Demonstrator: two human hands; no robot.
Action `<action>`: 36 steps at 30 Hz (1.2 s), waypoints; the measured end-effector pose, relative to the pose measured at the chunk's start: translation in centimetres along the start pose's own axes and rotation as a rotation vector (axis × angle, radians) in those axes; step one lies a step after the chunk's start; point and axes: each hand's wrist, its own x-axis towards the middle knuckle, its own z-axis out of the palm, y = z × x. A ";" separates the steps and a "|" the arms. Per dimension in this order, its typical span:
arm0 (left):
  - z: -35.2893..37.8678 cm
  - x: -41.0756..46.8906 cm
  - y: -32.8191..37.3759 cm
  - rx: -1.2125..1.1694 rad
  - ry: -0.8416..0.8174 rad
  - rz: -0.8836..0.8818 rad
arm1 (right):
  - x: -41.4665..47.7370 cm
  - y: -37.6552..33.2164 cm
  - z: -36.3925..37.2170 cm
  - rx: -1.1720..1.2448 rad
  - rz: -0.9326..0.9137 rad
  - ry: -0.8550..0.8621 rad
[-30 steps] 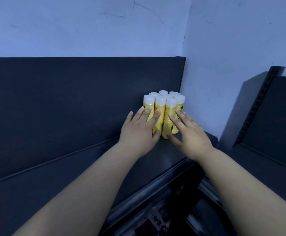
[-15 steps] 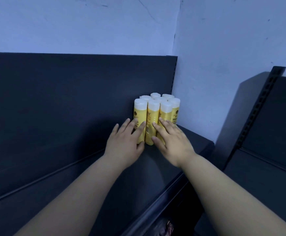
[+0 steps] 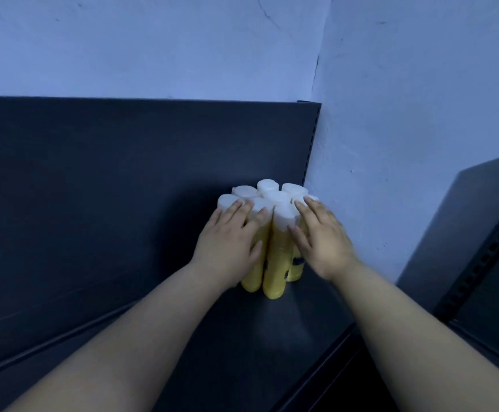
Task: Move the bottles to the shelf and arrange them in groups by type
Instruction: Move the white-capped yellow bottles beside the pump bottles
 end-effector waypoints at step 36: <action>1.6 3.8 2.2 -0.539 -0.057 -0.069 | 3.2 1.1 -1.6 0.295 0.020 -0.197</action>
